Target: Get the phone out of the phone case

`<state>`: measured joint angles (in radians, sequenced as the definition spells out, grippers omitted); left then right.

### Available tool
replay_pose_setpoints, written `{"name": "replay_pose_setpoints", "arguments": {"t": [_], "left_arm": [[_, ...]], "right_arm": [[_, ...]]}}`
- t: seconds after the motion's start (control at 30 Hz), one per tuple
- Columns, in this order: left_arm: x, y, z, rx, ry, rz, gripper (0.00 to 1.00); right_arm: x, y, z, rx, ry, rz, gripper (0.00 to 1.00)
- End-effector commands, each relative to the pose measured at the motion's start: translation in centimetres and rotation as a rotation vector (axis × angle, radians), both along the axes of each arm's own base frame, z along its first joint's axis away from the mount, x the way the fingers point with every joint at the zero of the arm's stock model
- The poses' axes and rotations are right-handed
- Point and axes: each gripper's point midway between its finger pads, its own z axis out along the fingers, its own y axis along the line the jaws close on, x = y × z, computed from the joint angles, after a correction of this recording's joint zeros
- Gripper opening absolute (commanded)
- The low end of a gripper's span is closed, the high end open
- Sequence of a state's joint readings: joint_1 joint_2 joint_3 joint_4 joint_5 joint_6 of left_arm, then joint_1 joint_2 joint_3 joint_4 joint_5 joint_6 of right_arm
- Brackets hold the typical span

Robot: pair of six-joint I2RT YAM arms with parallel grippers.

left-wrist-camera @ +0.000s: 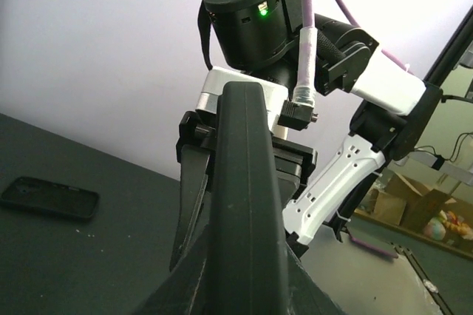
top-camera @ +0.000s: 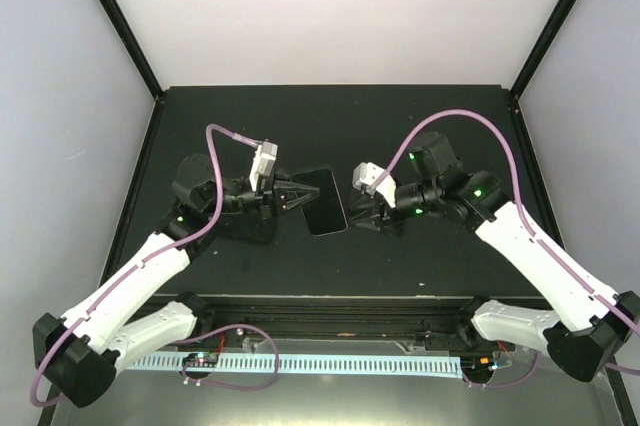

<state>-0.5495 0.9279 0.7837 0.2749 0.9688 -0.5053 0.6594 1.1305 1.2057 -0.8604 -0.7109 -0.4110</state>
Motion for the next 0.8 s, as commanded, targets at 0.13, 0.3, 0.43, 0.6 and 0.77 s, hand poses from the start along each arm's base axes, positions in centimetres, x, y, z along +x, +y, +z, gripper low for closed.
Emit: {"name": "replay_pose_setpoints", "arguments": {"t": [0.13,0.3,0.43,0.6,0.77], "left_arm": [[-2.3,0.1,2.9,-0.076,-0.072,-0.107,0.01],[-1.9,0.0,2.6,-0.072,-0.062,-0.087,0.01],[-1.6,-0.1,2.5,-0.070,-0.054,-0.078,0.02],[-1.6,0.0,2.5,-0.071,-0.054,-0.075,0.01],[-1.2,-0.2,2.2,-0.067,-0.036,-0.064,0.01]], "right_arm": [[5.7,0.8,0.9,-0.022,-0.064,-0.214,0.38],[3.1,2.1,3.1,0.093,-0.030,-0.068,0.46],[0.5,2.6,5.1,0.202,-0.002,0.062,0.57],[-0.6,2.9,6.0,0.258,0.029,0.122,0.62],[0.1,3.3,7.1,0.289,0.018,0.098,0.62]]}}
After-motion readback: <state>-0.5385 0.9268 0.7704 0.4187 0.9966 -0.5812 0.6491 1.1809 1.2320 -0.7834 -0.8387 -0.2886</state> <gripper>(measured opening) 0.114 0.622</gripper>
